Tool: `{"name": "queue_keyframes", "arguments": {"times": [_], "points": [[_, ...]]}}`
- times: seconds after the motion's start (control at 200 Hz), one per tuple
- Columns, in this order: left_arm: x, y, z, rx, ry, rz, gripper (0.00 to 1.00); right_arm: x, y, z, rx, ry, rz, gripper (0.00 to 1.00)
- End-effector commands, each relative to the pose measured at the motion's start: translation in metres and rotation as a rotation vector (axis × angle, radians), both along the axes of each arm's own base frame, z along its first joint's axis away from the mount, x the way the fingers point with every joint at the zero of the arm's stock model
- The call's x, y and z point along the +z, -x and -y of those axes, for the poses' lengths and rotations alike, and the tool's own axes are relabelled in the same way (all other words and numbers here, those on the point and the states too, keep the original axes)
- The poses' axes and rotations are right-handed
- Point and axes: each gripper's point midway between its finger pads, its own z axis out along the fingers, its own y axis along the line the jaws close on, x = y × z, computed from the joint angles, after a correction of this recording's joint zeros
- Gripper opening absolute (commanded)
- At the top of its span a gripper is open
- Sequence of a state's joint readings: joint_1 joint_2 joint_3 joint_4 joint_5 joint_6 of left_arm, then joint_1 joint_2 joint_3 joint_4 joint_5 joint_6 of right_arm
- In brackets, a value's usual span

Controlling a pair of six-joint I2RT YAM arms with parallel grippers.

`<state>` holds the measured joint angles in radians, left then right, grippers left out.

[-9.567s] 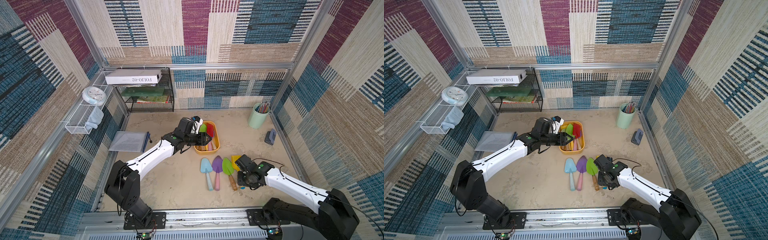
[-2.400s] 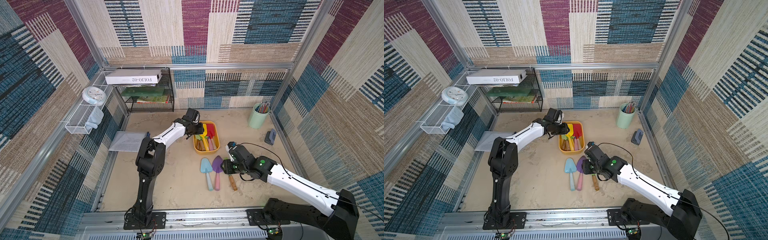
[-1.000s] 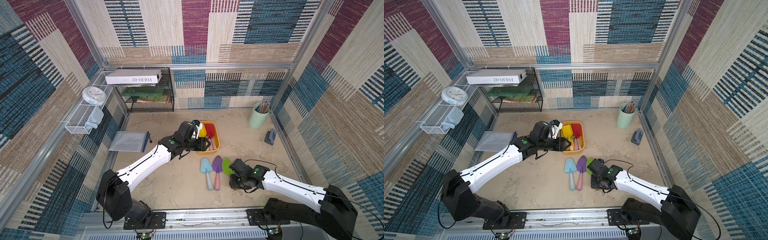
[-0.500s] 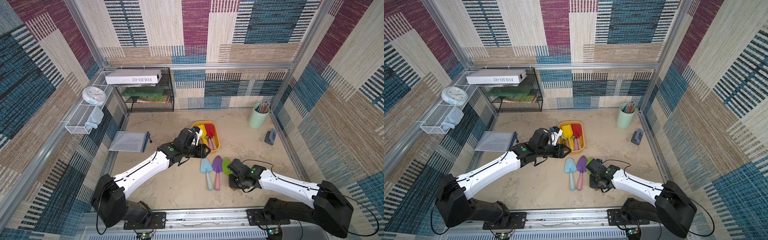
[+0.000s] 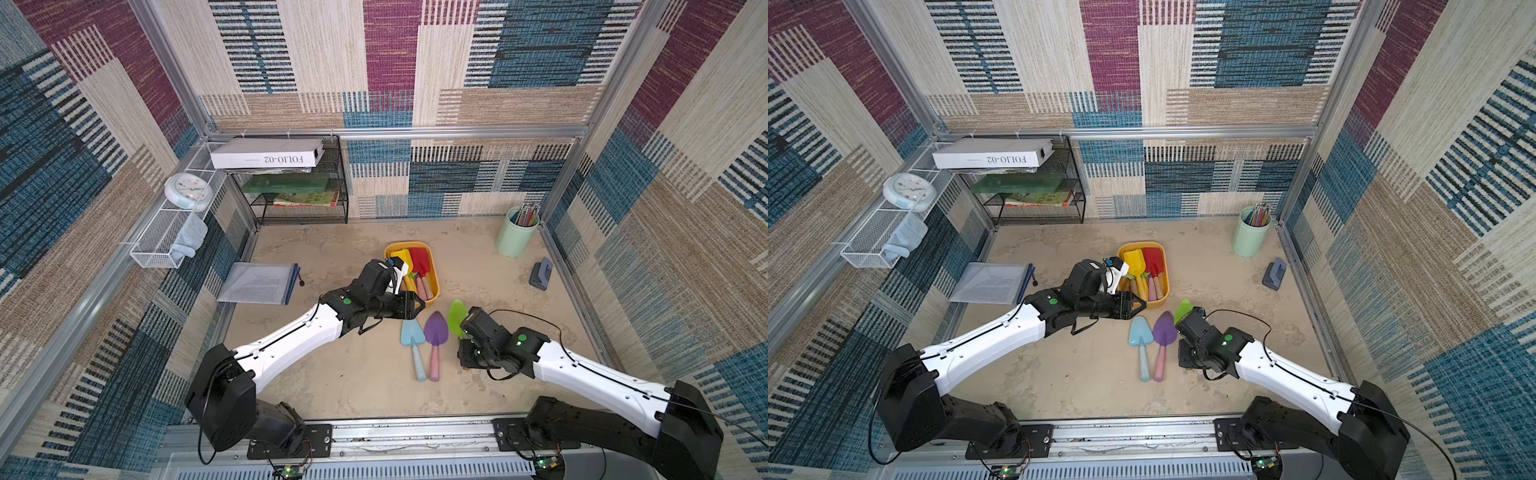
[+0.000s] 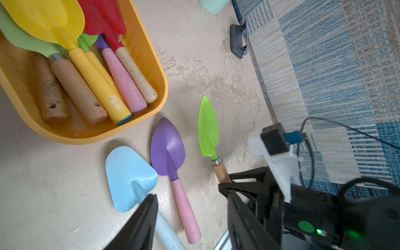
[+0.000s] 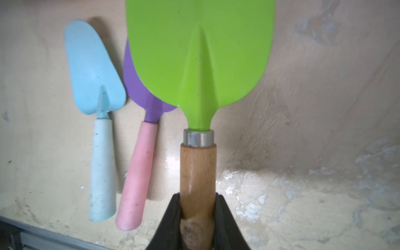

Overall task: Put the shovel into the storage box
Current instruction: Pick up the shovel from the center of the board, then place the shovel in the storage box.

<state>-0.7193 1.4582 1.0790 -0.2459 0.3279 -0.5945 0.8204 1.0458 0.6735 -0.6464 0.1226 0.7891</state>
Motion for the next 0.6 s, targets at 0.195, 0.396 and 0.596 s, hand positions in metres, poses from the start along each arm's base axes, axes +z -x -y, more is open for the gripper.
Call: {"name": "queue_keyframes", "arguments": {"times": [0.195, 0.396, 0.596], "points": [[-0.003, -0.017, 0.027, -0.034, 0.066, -0.004, 0.56, 0.037, -0.012, -0.014, 0.132, 0.016, 0.075, 0.00], [-0.007, -0.027, 0.038, -0.046, 0.063, -0.003, 0.56, 0.043, -0.019, -0.026, 0.172, 0.014, 0.083, 0.00], [-0.015, -0.033, 0.045, -0.051, 0.057, -0.016, 0.56, 0.050, -0.027, -0.038, 0.203, 0.008, 0.096, 0.00]]}}
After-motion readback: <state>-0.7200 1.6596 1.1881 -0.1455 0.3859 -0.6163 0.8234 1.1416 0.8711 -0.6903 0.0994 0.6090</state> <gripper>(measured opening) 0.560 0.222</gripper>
